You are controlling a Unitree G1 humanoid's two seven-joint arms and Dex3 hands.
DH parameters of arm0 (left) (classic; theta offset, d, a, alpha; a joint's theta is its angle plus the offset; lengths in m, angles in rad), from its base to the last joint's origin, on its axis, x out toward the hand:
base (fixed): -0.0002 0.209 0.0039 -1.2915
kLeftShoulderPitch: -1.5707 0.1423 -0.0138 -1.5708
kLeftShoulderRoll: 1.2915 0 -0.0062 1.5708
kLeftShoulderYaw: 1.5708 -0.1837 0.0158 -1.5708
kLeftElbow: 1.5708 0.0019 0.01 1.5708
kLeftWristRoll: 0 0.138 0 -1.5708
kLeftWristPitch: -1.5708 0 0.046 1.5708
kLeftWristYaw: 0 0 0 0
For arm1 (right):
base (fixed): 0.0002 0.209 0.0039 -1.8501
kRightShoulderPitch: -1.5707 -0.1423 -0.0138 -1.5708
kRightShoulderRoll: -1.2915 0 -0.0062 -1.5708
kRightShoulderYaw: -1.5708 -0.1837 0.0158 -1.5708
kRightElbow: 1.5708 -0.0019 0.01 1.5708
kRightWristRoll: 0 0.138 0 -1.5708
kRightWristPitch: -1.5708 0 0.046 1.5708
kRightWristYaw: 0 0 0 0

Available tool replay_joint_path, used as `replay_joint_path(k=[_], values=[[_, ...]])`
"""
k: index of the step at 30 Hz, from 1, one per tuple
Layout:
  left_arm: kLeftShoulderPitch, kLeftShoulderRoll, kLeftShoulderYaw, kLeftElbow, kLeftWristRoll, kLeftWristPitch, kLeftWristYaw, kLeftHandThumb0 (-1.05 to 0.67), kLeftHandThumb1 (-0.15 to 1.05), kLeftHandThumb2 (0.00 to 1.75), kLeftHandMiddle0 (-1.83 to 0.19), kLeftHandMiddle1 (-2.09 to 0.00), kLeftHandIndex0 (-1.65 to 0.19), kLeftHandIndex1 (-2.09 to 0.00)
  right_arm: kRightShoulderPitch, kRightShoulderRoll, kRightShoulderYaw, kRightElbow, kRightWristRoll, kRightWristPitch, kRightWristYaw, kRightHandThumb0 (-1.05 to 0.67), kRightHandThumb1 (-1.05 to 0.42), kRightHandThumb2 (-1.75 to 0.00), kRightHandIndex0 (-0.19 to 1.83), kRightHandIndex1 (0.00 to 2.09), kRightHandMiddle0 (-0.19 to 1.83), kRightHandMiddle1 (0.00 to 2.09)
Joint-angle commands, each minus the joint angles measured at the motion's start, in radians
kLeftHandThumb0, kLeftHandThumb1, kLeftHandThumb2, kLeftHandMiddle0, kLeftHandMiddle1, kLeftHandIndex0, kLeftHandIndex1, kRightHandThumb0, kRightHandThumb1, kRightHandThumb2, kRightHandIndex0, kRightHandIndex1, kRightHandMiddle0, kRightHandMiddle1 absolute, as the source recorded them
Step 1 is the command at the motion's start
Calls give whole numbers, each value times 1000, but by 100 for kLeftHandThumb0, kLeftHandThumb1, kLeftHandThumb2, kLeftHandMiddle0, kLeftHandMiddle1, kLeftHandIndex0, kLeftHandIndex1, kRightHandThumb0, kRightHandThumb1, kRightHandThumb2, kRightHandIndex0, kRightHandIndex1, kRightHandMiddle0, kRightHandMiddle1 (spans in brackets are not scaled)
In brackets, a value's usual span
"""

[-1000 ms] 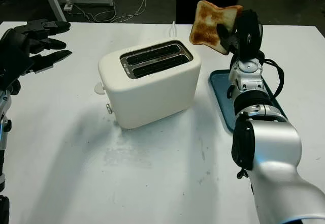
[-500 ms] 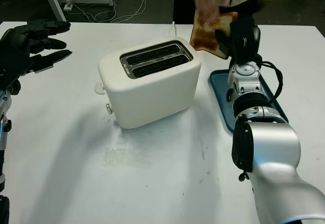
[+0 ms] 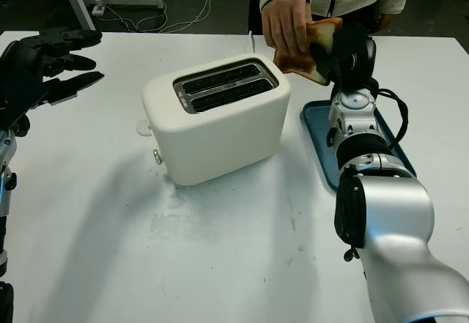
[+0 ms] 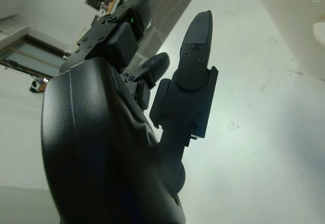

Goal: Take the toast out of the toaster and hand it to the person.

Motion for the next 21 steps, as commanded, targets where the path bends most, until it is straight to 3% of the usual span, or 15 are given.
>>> replay_joint_path(k=[1,15,19,20,21], values=[[5,-1,0,0,0,-4,3,-42,92,9,-33,-83,-58,-15,0,-1,-3,0,-1,-4,-3,-13,-92,-24,86,175,49,175],[7,1,-4,-1,6,-1,4,-41,92,10,-34,-82,-59,-14,5,0,13,-2,-11,-8,18,-24,-92,-21,85,175,54,170],[7,-1,-2,1,2,-7,5,-42,92,10,-34,-82,-59,-14,21,-1,13,-22,2,-74,95,-35,-92,-8,62,175,49,167],[7,-1,-2,2,2,-8,5,-41,92,10,-34,-82,-59,-14,24,-3,13,-32,10,-81,146,-45,-90,-4,35,132,30,128],[7,-2,-1,2,0,-5,4,-41,92,9,-34,-82,-59,-14,28,-8,18,-42,14,-84,202,-50,-91,-2,26,96,25,94]])
